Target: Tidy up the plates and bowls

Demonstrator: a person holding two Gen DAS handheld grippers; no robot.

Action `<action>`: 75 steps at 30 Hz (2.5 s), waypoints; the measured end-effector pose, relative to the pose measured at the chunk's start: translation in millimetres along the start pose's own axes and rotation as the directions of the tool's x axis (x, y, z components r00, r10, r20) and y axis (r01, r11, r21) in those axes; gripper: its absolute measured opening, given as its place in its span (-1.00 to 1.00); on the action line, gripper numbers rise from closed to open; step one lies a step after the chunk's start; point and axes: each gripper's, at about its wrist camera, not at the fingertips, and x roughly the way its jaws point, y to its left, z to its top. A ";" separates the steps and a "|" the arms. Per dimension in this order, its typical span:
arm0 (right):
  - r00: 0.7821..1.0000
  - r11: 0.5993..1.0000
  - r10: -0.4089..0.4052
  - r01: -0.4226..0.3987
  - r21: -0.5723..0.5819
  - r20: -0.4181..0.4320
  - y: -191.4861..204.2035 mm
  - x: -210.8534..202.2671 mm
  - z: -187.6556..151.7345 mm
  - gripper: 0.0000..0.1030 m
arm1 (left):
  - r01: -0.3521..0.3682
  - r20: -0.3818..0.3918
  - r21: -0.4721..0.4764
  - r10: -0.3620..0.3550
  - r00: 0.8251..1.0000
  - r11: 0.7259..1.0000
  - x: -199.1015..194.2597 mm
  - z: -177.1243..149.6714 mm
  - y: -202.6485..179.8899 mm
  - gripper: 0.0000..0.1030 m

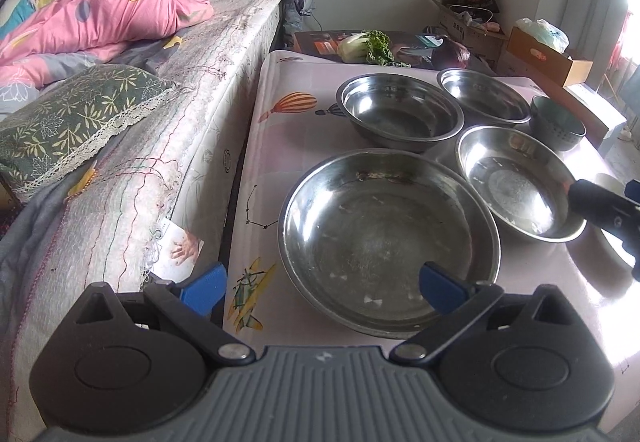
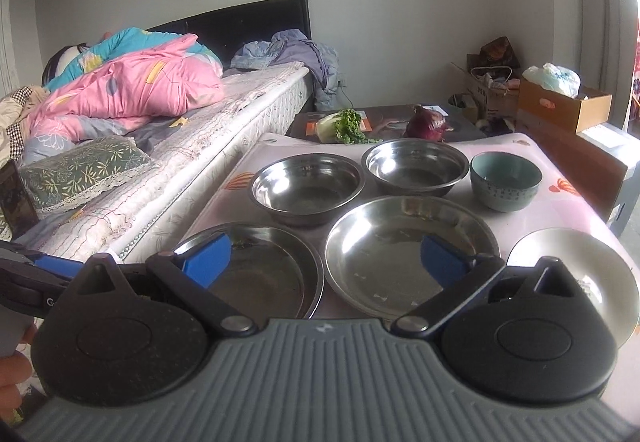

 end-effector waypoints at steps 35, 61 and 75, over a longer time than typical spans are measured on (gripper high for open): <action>0.970 0.993 0.072 -0.047 0.110 -0.233 -57.5 254.9 84.9 -0.49 | 0.025 -0.078 0.064 -0.020 0.997 0.998 169.3 163.4 -37.3 -0.04; 0.951 0.988 0.156 -0.151 0.036 -0.266 -27.2 264.8 85.9 -0.75 | -0.021 -0.145 -0.005 0.020 0.989 1.000 183.9 154.6 11.5 -0.24; 0.936 0.991 0.132 -0.114 0.075 -0.326 -48.7 295.8 83.2 -0.61 | -0.006 -0.179 0.008 0.007 0.984 1.000 199.3 155.7 8.7 -0.23</action>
